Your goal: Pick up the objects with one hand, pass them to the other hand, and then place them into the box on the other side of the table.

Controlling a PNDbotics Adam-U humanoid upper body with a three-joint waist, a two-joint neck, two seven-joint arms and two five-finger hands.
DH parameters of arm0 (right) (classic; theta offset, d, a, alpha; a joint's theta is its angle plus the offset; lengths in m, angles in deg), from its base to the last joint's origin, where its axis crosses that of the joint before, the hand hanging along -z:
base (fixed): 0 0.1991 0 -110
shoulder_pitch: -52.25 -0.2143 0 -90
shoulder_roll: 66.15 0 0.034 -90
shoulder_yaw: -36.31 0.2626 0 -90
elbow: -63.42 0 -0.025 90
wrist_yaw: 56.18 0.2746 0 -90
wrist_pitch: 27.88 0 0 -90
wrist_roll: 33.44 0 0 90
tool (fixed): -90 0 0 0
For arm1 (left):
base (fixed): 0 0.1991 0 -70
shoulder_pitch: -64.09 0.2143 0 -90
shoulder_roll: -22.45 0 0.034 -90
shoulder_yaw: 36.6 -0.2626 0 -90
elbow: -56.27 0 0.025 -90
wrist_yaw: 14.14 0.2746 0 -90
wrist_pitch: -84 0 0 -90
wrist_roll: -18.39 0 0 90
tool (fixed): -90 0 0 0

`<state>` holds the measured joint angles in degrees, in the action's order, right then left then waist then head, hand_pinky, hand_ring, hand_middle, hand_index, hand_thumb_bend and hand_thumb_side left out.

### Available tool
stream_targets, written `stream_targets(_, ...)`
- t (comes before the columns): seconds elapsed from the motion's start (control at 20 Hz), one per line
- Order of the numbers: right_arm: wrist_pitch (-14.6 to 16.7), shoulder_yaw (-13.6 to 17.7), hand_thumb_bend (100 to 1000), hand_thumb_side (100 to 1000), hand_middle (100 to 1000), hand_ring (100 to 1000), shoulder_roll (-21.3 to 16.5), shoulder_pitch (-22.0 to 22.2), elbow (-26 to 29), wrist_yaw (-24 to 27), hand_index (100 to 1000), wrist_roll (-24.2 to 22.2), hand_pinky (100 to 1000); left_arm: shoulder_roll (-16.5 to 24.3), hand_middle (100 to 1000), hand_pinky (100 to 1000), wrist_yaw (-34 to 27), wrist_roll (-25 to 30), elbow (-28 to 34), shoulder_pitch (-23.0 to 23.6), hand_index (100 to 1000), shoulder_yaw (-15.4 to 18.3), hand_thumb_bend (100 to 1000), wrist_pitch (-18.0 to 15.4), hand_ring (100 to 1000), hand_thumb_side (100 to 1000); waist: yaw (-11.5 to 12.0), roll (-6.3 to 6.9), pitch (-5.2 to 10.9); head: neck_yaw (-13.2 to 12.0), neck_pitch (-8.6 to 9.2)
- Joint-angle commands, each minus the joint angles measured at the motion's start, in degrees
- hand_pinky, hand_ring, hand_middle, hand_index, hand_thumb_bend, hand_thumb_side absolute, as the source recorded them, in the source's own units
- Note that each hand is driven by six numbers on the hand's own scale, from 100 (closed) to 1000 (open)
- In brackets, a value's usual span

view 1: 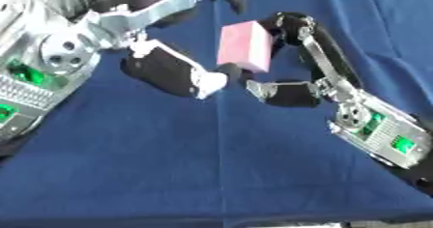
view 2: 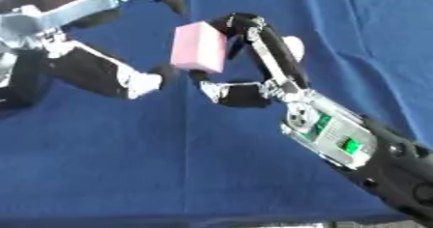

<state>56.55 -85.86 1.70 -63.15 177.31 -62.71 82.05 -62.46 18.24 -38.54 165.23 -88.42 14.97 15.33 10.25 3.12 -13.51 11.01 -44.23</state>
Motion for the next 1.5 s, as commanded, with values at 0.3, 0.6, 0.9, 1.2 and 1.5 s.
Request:
stream_targets(0.3,1.2,0.2,100,100,512,626,-0.3,-1.2,0.7,-1.0,546,-0.4,463,-1.2,828,907,1.4,-1.1,-3.2,-0.3,827,-0.4,362,-1.4,827,388,-0.4,-0.25,0.83,-0.7,0.11)
stream_targets(0.6,1.9,0.1,100,100,511,626,-0.1,-1.6,0.7,-1.2,546,-0.6,465,-2.0,829,904,2.4,-1.7,-5.2,0.1,834,-0.7,390,-2.7,827,389,-0.6,-0.25,0.83,-0.8,0.11)
stream_targets(0.9,2.3,-0.2,100,100,510,625,0.0,-2.0,0.7,-1.7,544,-1.2,464,-3.2,826,898,4.1,-3.7,-7.2,0.3,836,-0.7,387,-3.4,825,359,-0.7,-0.26,0.83,-0.9,0.11)
stream_targets(1.2,2.0,-0.4,100,100,510,624,0.2,-2.2,0.7,-1.4,543,-1.3,461,-4.2,811,893,4.4,-5.4,-8.6,0.5,826,-0.9,331,-3.7,816,359,-0.8,-0.24,0.81,-0.9,0.11)
stream_targets(1.5,1.8,-0.6,100,100,510,623,0.1,-2.4,0.7,-1.3,541,-1.5,459,-5.0,785,880,4.4,-6.4,-9.9,0.7,811,-1.3,339,-4.2,803,353,-0.9,-0.27,0.73,-1.0,0.11)
